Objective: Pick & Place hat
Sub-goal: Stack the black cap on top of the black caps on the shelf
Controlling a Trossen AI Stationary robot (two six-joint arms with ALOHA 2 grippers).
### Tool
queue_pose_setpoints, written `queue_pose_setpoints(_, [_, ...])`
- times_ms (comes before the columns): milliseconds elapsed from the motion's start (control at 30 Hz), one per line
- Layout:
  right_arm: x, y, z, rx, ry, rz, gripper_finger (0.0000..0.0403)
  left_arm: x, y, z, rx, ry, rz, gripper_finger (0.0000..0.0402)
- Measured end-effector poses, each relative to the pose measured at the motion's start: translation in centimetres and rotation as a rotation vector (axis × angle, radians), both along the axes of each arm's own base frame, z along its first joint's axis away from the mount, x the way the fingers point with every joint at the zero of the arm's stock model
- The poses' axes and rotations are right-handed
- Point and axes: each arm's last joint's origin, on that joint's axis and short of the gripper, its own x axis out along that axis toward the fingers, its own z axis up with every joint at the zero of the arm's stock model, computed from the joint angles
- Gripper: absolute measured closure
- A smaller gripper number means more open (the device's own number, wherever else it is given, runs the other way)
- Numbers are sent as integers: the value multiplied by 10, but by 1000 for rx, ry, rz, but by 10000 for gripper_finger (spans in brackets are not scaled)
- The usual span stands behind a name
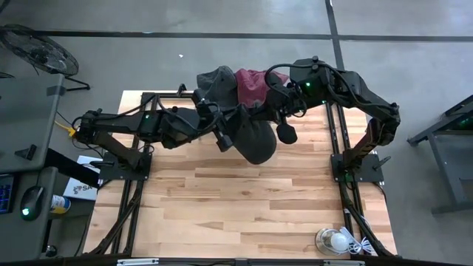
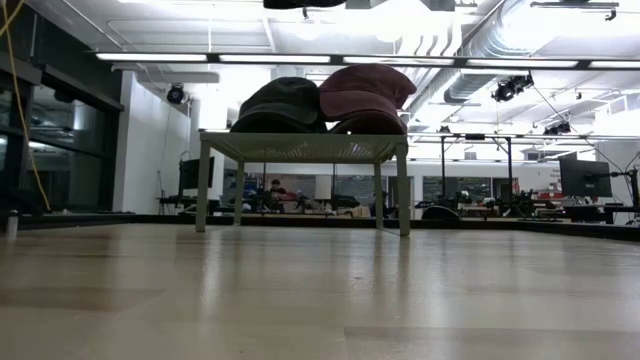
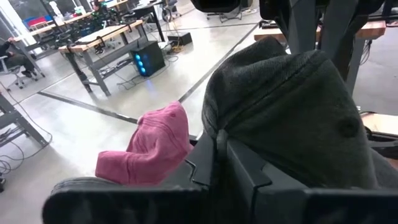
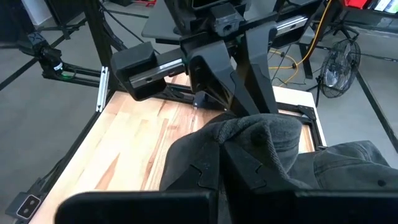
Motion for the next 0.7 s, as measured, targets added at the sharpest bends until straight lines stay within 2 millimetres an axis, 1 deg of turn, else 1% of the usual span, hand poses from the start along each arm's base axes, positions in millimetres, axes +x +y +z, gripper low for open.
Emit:
queue_pose_setpoints(533, [0,0,0,2,1,-8,401,0,0,0,-5,-4,11,392])
queue_pose_setpoints(633, [-3,-1,2,-4,-4,-50,387,-1,0,0,-4,-1,17,392])
queue_pose_setpoints(700, [-8,-2,5,-15,-13,-93,369,-2,1,1,-5,-4,17,392])
